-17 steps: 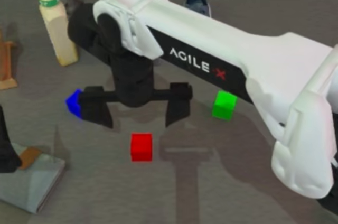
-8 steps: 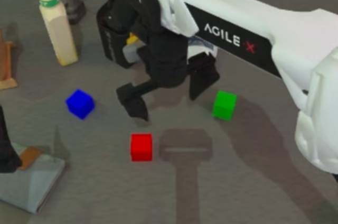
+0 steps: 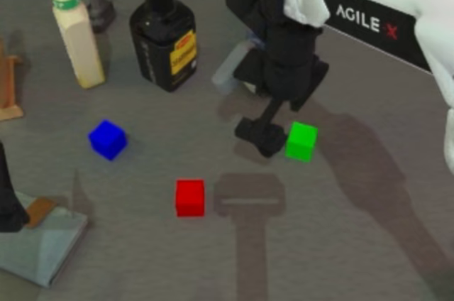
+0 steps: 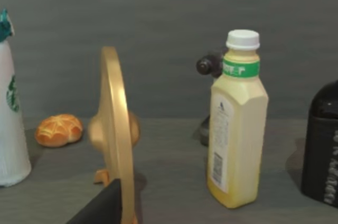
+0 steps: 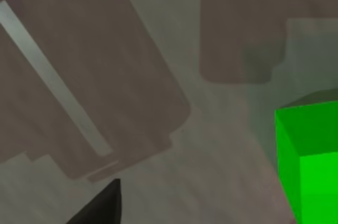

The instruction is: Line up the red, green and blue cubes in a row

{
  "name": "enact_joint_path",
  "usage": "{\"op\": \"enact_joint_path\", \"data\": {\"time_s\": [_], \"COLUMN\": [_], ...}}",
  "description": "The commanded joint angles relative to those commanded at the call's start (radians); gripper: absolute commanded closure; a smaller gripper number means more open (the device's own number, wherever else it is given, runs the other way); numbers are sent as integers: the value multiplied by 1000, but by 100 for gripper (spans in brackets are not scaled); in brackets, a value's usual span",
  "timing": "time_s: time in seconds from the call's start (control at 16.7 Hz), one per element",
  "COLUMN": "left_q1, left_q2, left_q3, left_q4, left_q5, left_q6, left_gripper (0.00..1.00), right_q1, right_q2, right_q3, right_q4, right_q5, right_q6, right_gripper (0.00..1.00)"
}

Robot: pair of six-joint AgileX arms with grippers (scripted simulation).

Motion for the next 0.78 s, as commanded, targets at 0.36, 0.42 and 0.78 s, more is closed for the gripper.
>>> {"op": "enact_joint_path", "data": {"time_s": [0.36,0.42,0.78], "left_q1": [0,0,0], "left_q2": [0,0,0], "left_q3": [0,0,0], "left_q4": [0,0,0], "left_q5": [0,0,0], "left_q6": [0,0,0], "left_gripper": [0,0,0], "right_q1": [-71,-73,-69], "right_q2": [-51,-52,-44], "right_q3": [-71,-73,-82], "right_q4": [47,49,63], "right_q5": [0,0,0], "right_q6": [-254,-259,-257], "right_gripper": [0,0,0]}}
